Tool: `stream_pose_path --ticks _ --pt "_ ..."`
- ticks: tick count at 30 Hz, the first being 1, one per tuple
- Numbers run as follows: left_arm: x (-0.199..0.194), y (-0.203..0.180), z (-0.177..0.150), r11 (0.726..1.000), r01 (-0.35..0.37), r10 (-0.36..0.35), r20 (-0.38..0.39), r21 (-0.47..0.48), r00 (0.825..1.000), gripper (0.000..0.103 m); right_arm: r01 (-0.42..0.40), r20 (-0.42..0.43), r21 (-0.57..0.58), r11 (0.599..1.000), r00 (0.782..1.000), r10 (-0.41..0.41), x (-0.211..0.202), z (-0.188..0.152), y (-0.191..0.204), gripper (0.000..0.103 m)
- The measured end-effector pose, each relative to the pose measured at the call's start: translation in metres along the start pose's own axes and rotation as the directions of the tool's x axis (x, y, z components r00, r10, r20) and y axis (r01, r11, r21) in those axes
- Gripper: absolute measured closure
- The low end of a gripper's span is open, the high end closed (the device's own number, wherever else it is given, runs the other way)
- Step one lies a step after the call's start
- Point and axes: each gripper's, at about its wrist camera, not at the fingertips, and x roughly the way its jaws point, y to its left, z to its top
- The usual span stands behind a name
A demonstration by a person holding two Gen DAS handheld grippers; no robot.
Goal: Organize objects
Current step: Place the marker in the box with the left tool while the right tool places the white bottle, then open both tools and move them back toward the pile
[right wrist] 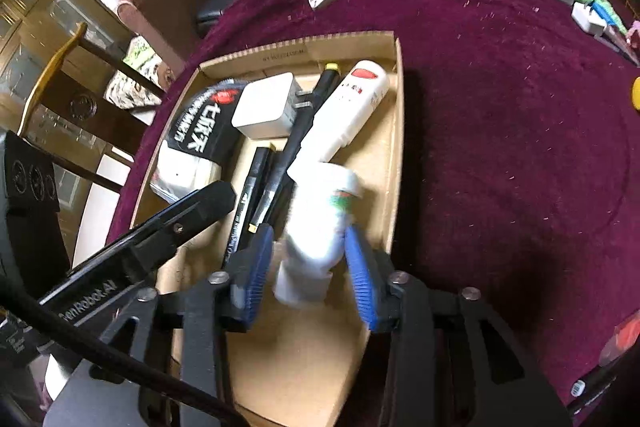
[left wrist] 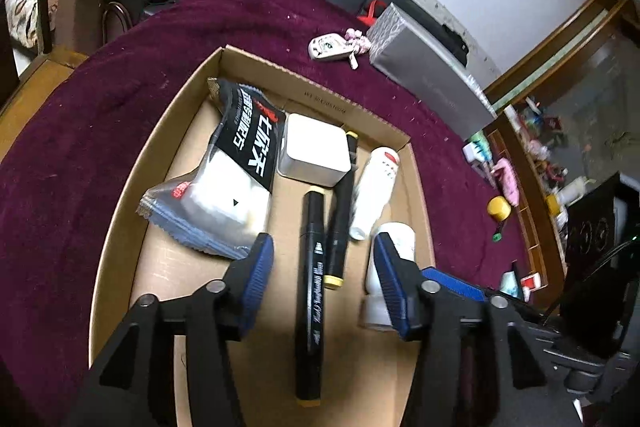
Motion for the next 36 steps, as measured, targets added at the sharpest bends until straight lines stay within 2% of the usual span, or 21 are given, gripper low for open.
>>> stream_pose_path --ticks 3,9,12,16,20,26,32,36 --pt "-0.014 -0.003 -0.003 0.999 0.025 -0.024 0.025 -0.02 0.999 0.055 -0.022 0.033 0.007 1.0 0.999 0.022 -0.015 -0.003 -0.004 0.052" --pt "-0.046 -0.029 -0.02 0.995 0.095 -0.095 0.074 -0.004 0.993 0.045 -0.057 0.136 0.014 0.998 0.989 0.054 -0.059 -0.024 -0.022 0.049" --pt "-0.055 -0.058 -0.03 0.99 0.135 -0.138 0.082 0.042 0.987 0.042 -0.037 0.211 0.021 0.999 0.977 0.031 -0.085 -0.042 -0.038 0.044" --pt "-0.054 -0.106 -0.044 0.974 0.178 -0.186 0.043 0.141 0.982 0.042 0.008 0.297 0.048 0.999 0.955 -0.022 -0.117 -0.066 -0.064 0.041" --pt "-0.042 -0.147 -0.061 0.957 0.214 -0.214 -0.023 0.197 0.977 0.042 0.048 0.374 0.102 0.994 0.924 -0.083 -0.148 -0.092 -0.101 0.038" --pt "-0.011 -0.194 -0.09 0.934 0.277 -0.248 -0.15 0.224 0.957 0.042 0.078 0.451 0.213 0.974 0.877 -0.169 -0.188 -0.123 -0.164 0.035" --pt "0.019 -0.222 -0.115 0.929 0.254 -0.197 -0.223 0.268 0.955 0.042 0.075 0.517 0.365 0.928 0.813 -0.269 -0.229 -0.153 -0.232 0.03" --pt "0.037 -0.24 -0.133 0.9 0.176 -0.098 -0.207 0.399 0.973 0.042 0.077 0.536 0.461 0.884 0.77 -0.347 -0.242 -0.165 -0.273 0.029"
